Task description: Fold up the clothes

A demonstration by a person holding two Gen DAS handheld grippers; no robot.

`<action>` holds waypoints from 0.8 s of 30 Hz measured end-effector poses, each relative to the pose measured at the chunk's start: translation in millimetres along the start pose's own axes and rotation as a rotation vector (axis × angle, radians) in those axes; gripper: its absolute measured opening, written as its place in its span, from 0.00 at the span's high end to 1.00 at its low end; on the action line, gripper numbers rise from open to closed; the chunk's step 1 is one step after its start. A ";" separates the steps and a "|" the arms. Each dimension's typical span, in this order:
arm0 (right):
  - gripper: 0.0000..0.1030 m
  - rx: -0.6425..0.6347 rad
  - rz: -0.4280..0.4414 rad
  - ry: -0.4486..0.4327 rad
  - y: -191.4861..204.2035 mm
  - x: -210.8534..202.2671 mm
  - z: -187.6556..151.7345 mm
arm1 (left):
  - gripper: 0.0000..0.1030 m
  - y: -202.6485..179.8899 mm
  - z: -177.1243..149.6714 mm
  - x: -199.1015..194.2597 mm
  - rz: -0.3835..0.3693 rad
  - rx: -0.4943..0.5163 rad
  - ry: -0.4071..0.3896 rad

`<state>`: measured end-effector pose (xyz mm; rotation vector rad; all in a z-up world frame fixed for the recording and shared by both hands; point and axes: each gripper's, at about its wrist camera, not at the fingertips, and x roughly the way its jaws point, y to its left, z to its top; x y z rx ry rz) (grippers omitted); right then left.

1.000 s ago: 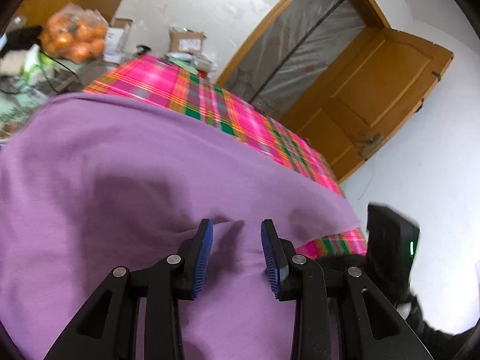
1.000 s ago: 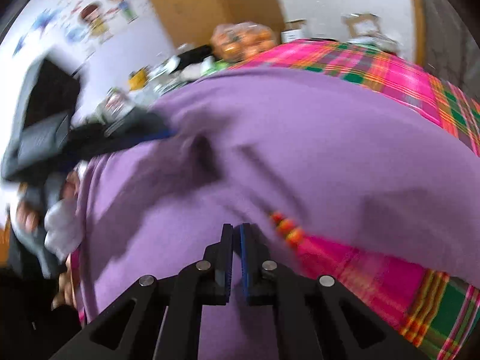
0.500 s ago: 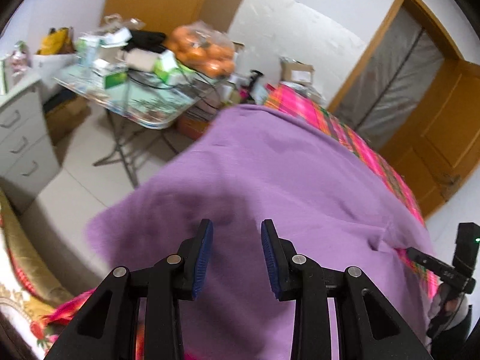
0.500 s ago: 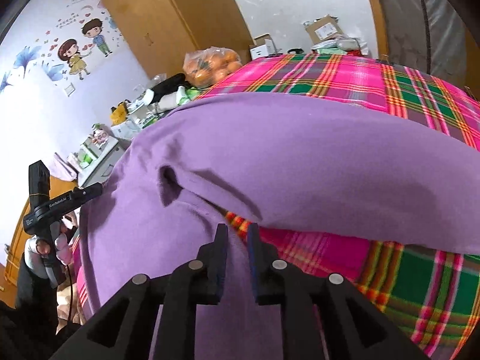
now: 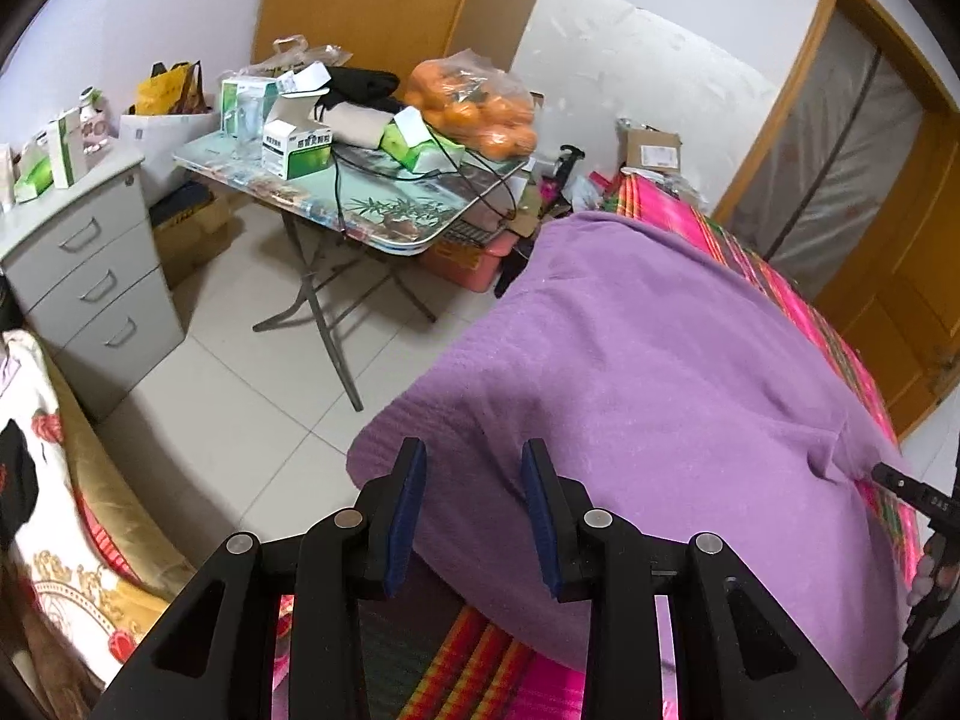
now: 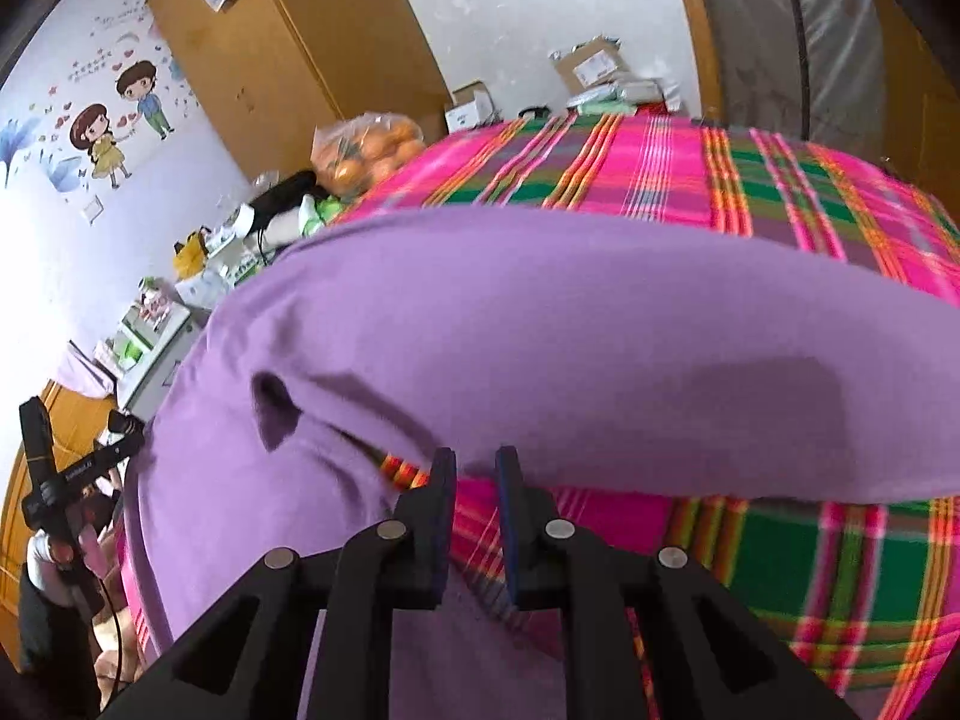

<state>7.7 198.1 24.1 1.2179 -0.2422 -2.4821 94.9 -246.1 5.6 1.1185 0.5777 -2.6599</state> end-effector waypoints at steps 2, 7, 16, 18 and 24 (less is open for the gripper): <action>0.87 -0.016 -0.002 -0.008 4.0 -0.4 7.4 | 0.67 -7.6 4.6 1.2 0.002 0.014 -0.001; 0.87 -0.112 0.030 0.001 35.7 11.5 31.0 | 0.66 -44.1 24.3 0.6 -0.072 0.082 -0.035; 0.86 -0.351 0.122 0.103 107.1 66.4 64.9 | 0.66 -109.2 79.0 27.6 -0.139 0.269 -0.035; 0.86 -0.354 0.102 0.117 101.4 79.6 74.2 | 0.66 -122.0 92.1 37.6 -0.149 0.311 -0.023; 0.86 -0.290 0.033 0.133 60.4 111.8 111.3 | 0.66 -150.5 137.4 116.0 -0.187 0.351 0.115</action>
